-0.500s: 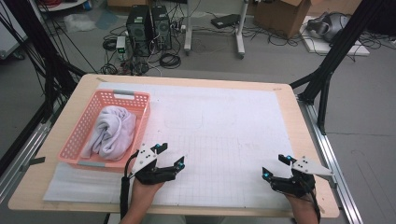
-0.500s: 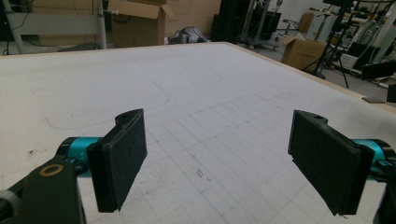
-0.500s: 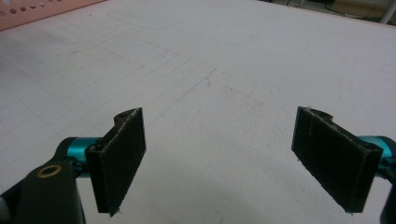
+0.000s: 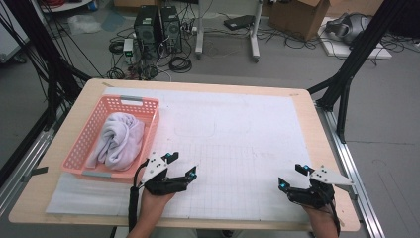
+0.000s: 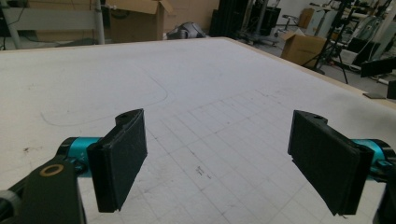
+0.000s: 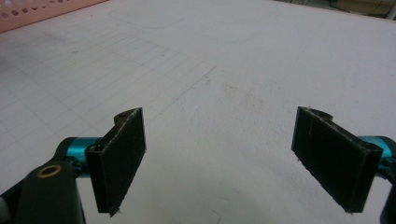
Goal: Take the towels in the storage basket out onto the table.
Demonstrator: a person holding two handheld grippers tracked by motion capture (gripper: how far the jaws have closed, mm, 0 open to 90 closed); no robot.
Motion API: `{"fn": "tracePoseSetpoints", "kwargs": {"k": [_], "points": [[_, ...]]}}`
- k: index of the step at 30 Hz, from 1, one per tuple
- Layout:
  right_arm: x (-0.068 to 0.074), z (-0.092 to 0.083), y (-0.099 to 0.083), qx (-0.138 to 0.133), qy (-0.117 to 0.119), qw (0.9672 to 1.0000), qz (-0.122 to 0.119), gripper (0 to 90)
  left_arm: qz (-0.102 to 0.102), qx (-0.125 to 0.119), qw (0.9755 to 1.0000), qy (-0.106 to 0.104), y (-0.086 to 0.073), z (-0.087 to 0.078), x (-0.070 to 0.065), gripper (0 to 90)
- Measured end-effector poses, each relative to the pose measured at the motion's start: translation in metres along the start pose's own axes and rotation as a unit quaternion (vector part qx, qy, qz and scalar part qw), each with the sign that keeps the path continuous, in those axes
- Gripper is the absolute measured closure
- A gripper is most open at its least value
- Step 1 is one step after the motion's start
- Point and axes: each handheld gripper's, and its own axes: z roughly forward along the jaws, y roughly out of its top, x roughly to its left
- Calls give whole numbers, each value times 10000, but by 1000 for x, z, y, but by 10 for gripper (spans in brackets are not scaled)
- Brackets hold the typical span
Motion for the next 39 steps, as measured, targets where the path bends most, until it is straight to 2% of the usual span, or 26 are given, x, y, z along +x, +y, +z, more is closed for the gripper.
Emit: {"fn": "tracePoseSetpoints", "kwargs": {"k": [16, 22, 26, 32, 39], "points": [[1, -1, 0, -9, -11, 10000, -8, 165, 30, -72, 9999, -89, 8, -6, -10, 200], [0, 1, 1, 4, 25, 10000, -1, 166, 122, -112, 9998, -134, 19, -11, -17, 206], [0, 0, 1, -7, 31, 10000, -16, 165, 97, -148, 9998, -135, 28, -13, -19, 206], [1, 0, 2, -23, 41, 10000, -12, 166, 127, -291, 9995, -40, 46, -20, -13, 206], [1, -3, 0, -13, 28, 10000, 8, 166, 197, -477, 9985, 175, 77, -34, 5, 203]]}}
